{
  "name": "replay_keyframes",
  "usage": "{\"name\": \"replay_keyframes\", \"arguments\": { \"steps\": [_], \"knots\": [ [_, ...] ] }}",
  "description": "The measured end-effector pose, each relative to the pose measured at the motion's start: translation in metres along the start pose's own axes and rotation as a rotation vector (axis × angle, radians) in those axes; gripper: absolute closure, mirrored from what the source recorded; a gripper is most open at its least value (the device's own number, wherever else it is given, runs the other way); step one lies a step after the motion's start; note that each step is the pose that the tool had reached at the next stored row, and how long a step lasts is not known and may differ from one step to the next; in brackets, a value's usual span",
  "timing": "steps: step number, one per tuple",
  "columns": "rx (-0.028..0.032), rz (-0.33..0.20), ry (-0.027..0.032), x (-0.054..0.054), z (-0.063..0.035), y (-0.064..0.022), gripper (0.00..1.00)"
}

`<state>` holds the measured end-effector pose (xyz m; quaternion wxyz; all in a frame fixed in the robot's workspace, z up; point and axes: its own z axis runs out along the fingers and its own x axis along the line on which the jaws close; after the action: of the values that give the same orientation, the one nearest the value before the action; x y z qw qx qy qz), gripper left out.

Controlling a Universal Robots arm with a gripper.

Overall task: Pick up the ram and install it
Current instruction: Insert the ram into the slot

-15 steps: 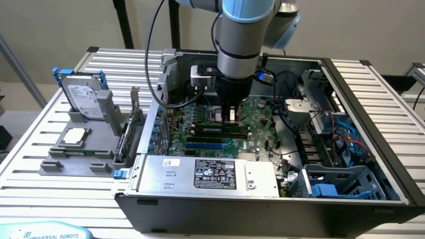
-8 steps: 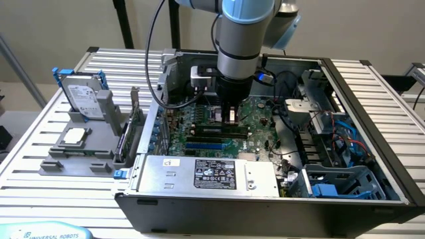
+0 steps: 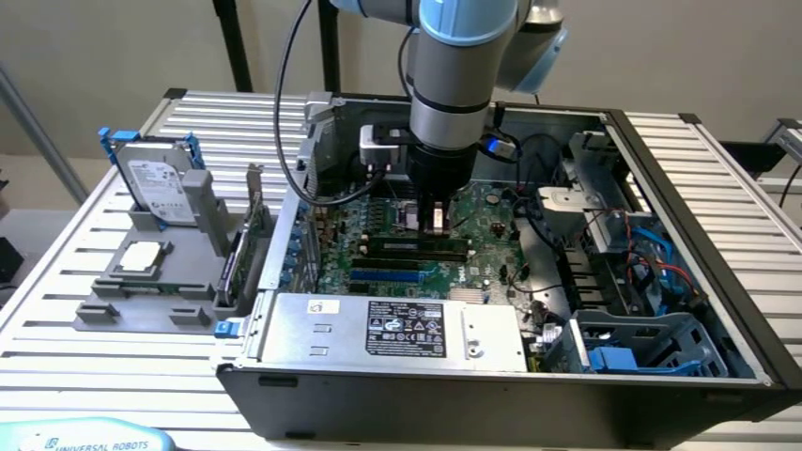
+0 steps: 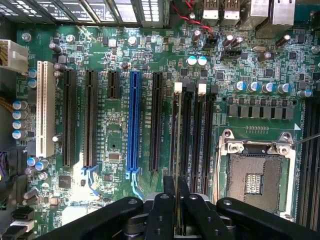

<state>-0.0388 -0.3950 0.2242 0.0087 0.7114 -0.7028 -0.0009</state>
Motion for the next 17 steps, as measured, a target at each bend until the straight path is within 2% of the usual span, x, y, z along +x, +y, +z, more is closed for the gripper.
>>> {"name": "replay_keyframes", "arguments": {
  "steps": [11, 14, 15, 17],
  "knots": [
    [-0.0002, 0.0, 0.0004, -0.0001, 0.0027, 0.0, 0.86],
    [-0.0001, 0.0, 0.0001, -0.0001, 0.0029, 0.0, 0.85],
    [-0.0001, 0.0, 0.0001, -0.0001, 0.0029, 0.0, 0.78],
    [-0.0001, 0.0, 0.0001, -0.0001, 0.0021, 0.0, 0.78]
  ]
}}
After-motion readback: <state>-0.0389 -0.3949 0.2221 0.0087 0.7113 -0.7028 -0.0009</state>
